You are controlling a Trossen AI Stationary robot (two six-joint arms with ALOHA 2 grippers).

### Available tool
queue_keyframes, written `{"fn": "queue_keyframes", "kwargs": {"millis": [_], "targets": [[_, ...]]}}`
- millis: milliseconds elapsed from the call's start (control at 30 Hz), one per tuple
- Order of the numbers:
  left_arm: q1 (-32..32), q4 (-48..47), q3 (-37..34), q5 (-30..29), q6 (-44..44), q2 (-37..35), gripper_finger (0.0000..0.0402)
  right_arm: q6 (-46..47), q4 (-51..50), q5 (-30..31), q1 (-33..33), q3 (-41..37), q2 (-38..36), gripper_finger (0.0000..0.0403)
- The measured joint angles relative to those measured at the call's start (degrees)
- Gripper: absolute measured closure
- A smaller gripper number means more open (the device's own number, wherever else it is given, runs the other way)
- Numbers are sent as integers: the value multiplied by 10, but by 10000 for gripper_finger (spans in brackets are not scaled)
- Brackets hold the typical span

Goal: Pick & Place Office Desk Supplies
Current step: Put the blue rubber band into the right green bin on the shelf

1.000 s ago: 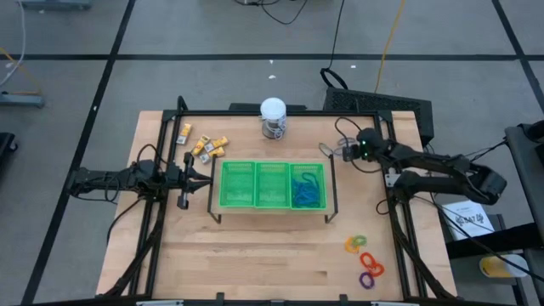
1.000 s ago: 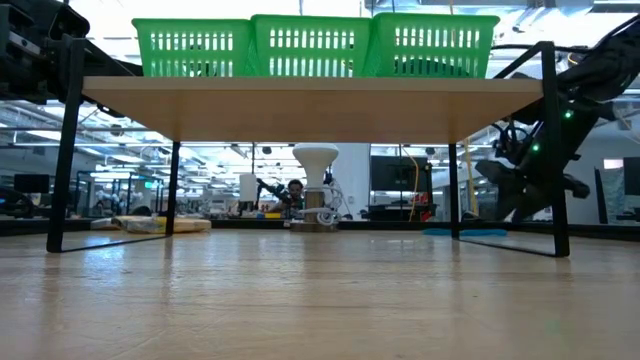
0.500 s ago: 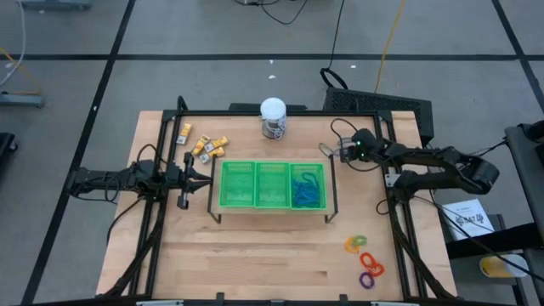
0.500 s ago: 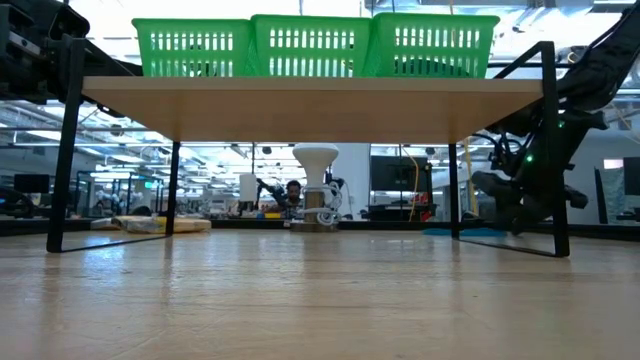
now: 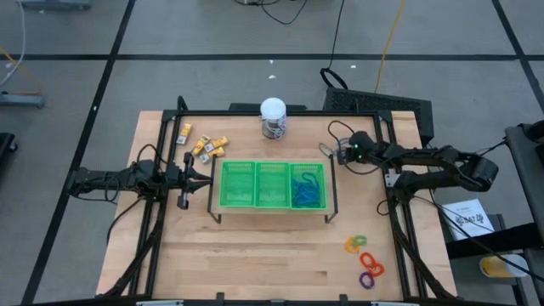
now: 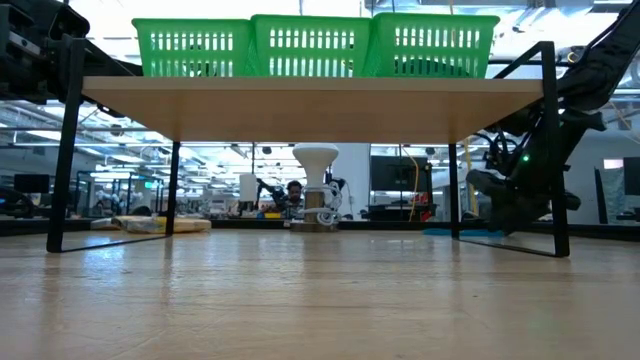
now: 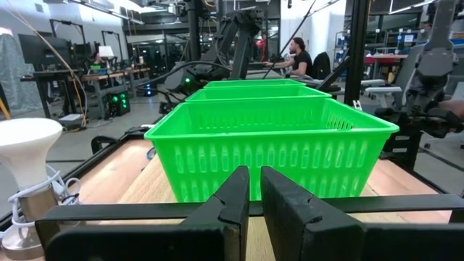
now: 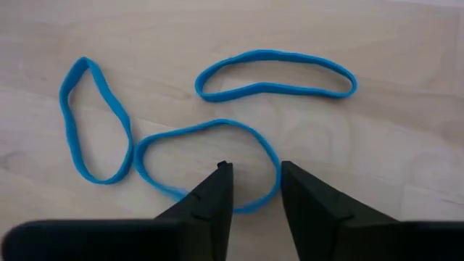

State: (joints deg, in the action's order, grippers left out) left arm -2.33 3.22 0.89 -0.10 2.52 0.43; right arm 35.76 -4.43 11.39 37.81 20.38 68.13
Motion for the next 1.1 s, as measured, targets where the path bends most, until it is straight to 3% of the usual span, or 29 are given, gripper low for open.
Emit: {"fn": "queue_keyframes", "kwargs": {"millis": [467,1100], "targets": [[0,0,0,0,0,0,357,-37,8,41,-6,-12,0,397],[0,0,0,0,0,0,357,-184,185,61,-12,-14,-122,402]]}}
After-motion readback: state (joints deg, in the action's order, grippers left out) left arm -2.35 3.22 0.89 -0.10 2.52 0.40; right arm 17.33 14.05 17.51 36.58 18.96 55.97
